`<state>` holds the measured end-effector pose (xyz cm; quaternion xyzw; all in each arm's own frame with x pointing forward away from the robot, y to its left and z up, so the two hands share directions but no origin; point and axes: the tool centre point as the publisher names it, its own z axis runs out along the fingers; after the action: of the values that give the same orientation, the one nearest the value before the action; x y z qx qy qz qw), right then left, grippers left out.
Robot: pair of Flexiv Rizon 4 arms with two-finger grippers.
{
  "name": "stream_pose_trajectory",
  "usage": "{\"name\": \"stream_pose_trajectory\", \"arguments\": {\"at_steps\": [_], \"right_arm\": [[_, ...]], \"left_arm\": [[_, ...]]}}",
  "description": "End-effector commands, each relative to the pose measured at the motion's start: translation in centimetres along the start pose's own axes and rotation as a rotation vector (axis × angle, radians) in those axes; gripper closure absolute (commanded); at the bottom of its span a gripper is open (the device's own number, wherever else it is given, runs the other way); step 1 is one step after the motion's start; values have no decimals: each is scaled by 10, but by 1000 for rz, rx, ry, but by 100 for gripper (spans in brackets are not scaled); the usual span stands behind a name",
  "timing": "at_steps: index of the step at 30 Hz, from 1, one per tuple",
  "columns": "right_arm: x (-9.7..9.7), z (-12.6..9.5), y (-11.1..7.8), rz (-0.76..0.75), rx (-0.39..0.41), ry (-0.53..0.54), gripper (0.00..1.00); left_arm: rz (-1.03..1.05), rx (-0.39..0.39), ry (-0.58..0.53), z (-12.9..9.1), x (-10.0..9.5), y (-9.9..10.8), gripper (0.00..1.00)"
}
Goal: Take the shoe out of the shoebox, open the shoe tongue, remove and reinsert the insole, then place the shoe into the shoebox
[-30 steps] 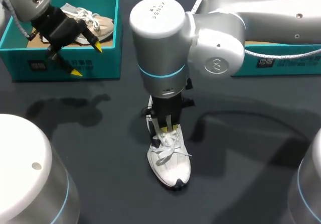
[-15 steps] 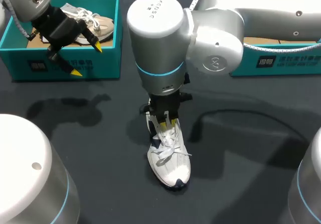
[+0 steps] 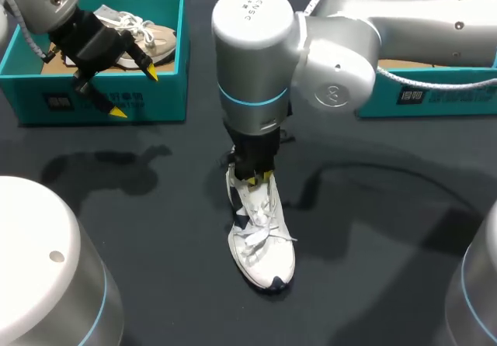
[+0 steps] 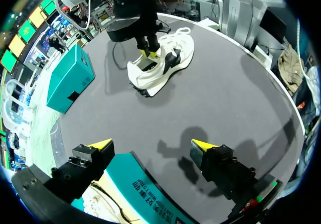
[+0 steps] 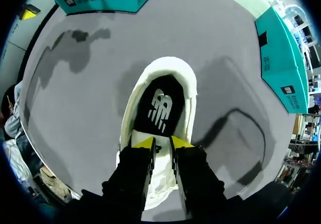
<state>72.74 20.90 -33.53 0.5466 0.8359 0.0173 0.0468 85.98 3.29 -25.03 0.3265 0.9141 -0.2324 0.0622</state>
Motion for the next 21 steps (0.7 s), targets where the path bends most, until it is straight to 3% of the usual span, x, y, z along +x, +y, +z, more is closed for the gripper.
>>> {"name": "stream_pose_trajectory", "arguments": {"at_steps": [1, 9, 12, 14, 21], "right_arm": [[0, -51, -7, -141, -75, -68, 74], [-2, -82, 17, -628, -74, -66, 65], [-2, -83, 29, -859, -89, -54, 55], [1, -80, 33, -1067, -122, 43, 0], [1, -80, 33, -1067, -122, 43, 0]], "left_arm": [[1, -3, 1, 0, 0, 0, 0], [1, -3, 1, 0, 0, 0, 0], [1, -3, 1, 0, 0, 0, 0], [1, -3, 1, 0, 0, 0, 0], [1, -3, 1, 0, 0, 0, 0]]}}
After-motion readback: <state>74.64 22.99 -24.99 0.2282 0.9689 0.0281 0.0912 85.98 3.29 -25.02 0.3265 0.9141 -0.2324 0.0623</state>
